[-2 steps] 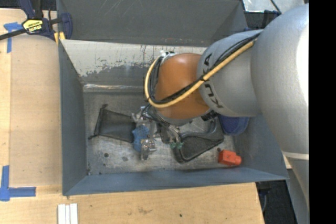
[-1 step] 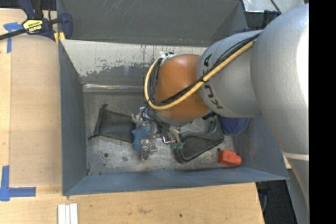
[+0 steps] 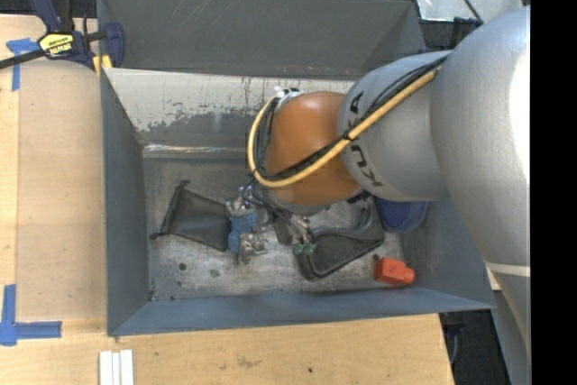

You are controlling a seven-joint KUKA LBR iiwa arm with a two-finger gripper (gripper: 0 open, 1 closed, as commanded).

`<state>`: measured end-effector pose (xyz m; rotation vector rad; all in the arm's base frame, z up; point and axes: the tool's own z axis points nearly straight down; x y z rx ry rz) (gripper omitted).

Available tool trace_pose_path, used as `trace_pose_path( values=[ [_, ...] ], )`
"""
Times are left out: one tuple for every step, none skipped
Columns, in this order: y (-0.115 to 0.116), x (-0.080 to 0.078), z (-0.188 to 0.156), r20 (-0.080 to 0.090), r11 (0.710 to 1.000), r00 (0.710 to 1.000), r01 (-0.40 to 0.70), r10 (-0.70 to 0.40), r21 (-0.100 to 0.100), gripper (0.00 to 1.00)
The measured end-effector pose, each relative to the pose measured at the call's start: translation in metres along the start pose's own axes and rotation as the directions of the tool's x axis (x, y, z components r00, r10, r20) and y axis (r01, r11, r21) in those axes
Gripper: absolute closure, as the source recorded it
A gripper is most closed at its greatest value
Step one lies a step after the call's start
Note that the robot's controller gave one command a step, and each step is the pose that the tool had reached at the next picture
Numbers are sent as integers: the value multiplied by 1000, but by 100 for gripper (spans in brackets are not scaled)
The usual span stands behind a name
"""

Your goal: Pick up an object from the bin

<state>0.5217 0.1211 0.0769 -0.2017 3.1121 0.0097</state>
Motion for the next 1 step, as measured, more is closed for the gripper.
trace_pose_path(
  values=[
    [0,-4,-83,-13,1000,1000,-2,2,4,100]
  ],
)
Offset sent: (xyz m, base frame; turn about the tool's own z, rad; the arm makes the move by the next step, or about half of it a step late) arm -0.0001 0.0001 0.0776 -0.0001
